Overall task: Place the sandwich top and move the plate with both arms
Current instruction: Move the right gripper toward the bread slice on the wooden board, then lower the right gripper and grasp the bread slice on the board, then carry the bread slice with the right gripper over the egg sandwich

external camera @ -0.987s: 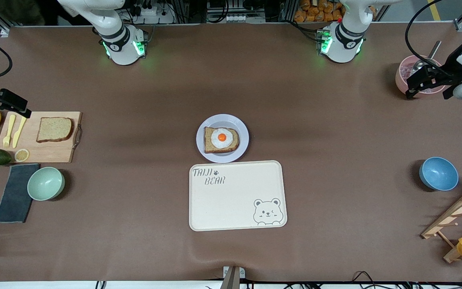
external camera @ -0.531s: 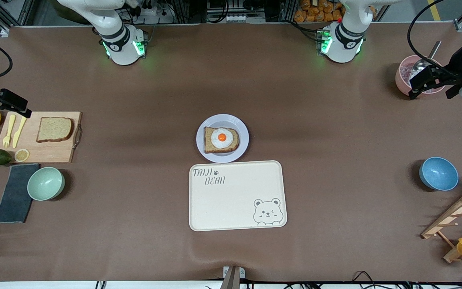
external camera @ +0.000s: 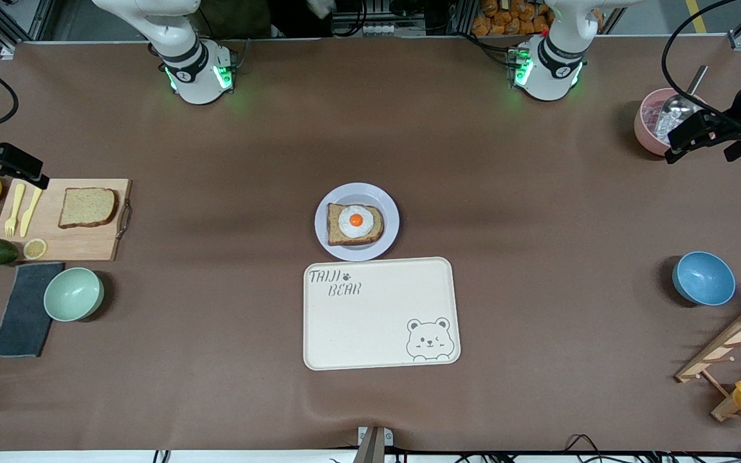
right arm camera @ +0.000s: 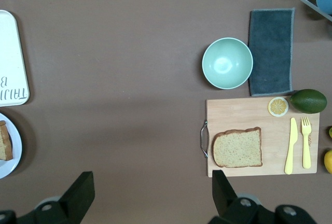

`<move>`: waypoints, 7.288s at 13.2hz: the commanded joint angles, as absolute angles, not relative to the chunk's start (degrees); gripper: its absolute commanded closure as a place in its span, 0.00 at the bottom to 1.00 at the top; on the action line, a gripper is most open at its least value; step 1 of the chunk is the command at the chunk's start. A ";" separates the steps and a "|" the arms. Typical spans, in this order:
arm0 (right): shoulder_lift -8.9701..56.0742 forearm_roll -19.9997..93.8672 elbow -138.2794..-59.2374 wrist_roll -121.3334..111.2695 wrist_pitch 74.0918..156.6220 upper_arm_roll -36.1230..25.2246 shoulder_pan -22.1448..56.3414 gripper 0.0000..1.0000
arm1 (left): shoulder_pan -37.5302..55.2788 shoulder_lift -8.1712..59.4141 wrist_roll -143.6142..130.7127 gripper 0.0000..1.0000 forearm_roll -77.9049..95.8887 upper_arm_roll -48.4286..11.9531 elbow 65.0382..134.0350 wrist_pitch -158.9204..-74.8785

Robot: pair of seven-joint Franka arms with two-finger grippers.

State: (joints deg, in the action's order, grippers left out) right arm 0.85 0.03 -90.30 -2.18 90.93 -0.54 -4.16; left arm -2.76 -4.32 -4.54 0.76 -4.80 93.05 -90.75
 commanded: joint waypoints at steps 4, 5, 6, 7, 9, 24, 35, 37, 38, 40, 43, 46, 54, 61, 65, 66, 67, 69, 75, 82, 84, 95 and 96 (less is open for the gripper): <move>4.03 -0.09 -90.79 -5.45 91.84 -0.09 -10.19 0.00 | -3.08 -2.37 -4.57 0.00 0.53 -5.10 91.76 -91.32; 4.91 0.43 -90.88 -5.45 92.02 -0.09 -11.50 0.00 | -2.99 -2.29 -4.57 0.00 0.53 -5.10 92.02 -91.23; 5.70 1.14 -90.97 -5.54 92.46 -0.09 -12.99 0.00 | -2.99 -1.94 -4.57 0.00 0.53 -5.10 92.11 -91.23; 6.50 1.32 -91.05 -5.71 93.16 -0.09 -13.44 0.00 | -3.08 -1.67 -4.57 0.00 0.53 -5.10 92.11 -91.32; 8.08 1.23 -91.23 -5.89 94.13 -0.18 -14.84 0.00 | -3.08 -1.58 -4.66 0.00 0.61 -5.10 92.11 -91.32; 13.09 5.10 -106.78 -25.02 111.96 -0.09 -28.11 0.00 | -3.08 -1.14 -4.57 0.00 1.41 -5.10 92.11 -91.32; 22.85 6.59 -111.09 -40.52 121.81 0.00 -35.24 0.02 | -2.99 -0.53 -4.48 0.00 1.23 -5.10 91.85 -91.23; 22.94 6.68 -113.19 -43.13 124.53 0.00 -36.12 0.08 | -2.99 -0.53 -4.48 0.00 1.23 -5.10 91.85 -91.23; 22.94 6.85 -114.07 -44.63 125.76 0.00 -36.56 0.13 | -3.08 -0.53 -4.48 0.00 1.14 -5.10 91.76 -91.23; 23.46 6.86 -114.52 -46.14 126.21 0.00 -37.09 0.15 | -3.08 -0.53 -4.48 0.00 1.23 -5.10 91.76 -91.23; 25.05 6.86 -114.70 -47.72 126.74 0.00 -37.88 0.15 | -3.08 -0.70 -4.48 0.00 1.23 -5.10 91.85 -91.14; 25.14 7.73 -117.06 -48.16 128.66 0.00 -38.41 0.24 | -3.25 -1.14 -4.39 0.00 0.97 -5.01 91.85 -90.70; 27.15 11.33 -117.51 -55.00 130.17 0.00 -39.64 0.66 | -4.22 -1.14 -4.48 0.00 1.41 -5.18 92.02 -90.79; 26.81 11.78 -116.90 -54.49 129.12 0.09 -39.03 1.00 | -4.22 -1.05 -4.48 0.00 1.41 -5.27 92.11 -90.97; 26.54 14.06 -113.47 -52.73 122.43 0.18 -37.79 1.00 | -4.22 -1.05 -4.48 0.00 1.41 -5.27 92.11 -90.97; 26.54 14.06 -113.47 -52.73 122.34 0.18 -37.79 1.00 | -4.31 -1.05 -4.48 0.00 1.41 -5.27 92.02 -90.97; 26.54 14.06 -113.47 -52.73 122.34 0.18 -37.71 1.00 | -4.31 -1.05 -4.48 0.00 1.41 -5.27 92.02 -90.97; 26.28 14.24 -113.29 -52.56 121.04 0.26 -37.71 1.00 | -4.31 -1.05 -4.40 0.00 1.67 -5.27 91.94 -90.97; 21.02 20.21 -110.92 -40.80 107.95 0.44 -33.05 1.00 | -4.39 -1.06 -4.39 0.00 1.85 -5.10 91.85 -91.05; 7.14 24.34 -116.27 -24.46 103.45 0.44 -18.57 1.00 | -4.31 -0.53 -4.48 0.00 1.85 -5.10 92.20 -91.41; 4.23 25.57 -117.15 -16.74 103.71 0.44 -13.13 1.00 | -4.31 -0.53 -4.48 0.00 1.85 -5.10 92.11 -91.41; -0.18 36.30 -126.91 6.92 128.56 0.44 17.38 1.00 | -4.31 -0.53 -4.48 0.00 1.85 -5.10 92.11 -91.41; 0.52 36.30 -126.83 10.42 131.46 0.44 20.88 1.00 | -4.31 -0.53 -4.48 0.00 1.85 -5.10 92.11 -91.41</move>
State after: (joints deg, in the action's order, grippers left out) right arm 1.56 35.02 -125.44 5.77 127.76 1.30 16.02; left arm -3.91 -0.50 -4.54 1.07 -4.90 92.41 -91.23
